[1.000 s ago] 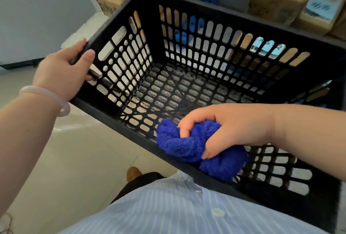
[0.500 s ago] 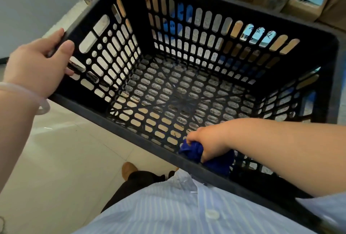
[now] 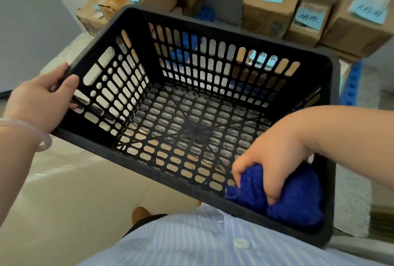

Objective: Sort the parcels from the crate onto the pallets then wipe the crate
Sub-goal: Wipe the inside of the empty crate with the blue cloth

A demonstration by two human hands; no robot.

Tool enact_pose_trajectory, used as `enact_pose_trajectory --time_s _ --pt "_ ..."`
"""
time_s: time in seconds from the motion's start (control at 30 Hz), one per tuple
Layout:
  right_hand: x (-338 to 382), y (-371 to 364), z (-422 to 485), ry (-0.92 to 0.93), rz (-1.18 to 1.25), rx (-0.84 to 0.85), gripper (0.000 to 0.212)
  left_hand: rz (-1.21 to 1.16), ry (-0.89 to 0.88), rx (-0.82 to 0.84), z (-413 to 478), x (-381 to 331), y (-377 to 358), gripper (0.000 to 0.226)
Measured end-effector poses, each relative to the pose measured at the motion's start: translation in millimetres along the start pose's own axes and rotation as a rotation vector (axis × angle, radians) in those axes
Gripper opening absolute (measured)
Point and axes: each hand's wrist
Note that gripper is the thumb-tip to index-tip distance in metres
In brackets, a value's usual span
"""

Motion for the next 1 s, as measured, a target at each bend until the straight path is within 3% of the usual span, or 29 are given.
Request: enact_pose_trajectory --time_s 0.1,0.2,0.33,0.43,0.5,0.6,0.83,1.0 --pt "-3 -9 -3 -0.008 0.030 -0.027 0.038 0.008 0.014 -0.012 1 1 2 0.039" --pt "7 -9 19 -0.168 -0.194 -0.154 0.043 0.014 0.014 0.010 -2 -5 2 0.026" --pt "13 6 42 -0.241 -0.176 -0.197 0.045 0.103 0.020 0.050 -10 -13 4 0.023" --pt "17 18 47 -0.275 -0.191 -0.228 0.054 0.186 -0.008 0.102 -14 -20 7 0.037" --pt "20 30 48 -0.240 -0.123 -0.302 0.054 0.226 -0.035 0.140 -13 -19 10 0.047" --pt "21 54 53 -0.151 0.064 -0.546 0.050 0.333 -0.091 0.199 -5 -19 14 0.056" --pt "36 113 95 0.066 0.419 -0.900 0.047 0.533 -0.408 0.445 41 -46 26 0.087" --pt "57 176 126 0.272 0.578 -1.197 0.070 0.516 -0.512 0.573 72 -45 16 0.073"
Point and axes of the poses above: each hand's wrist, its own z-axis towards the middle knuckle, its own y-axis out of the back of the hand, x = y × z, and after that the axes turned 14 degrees about x, right-handed
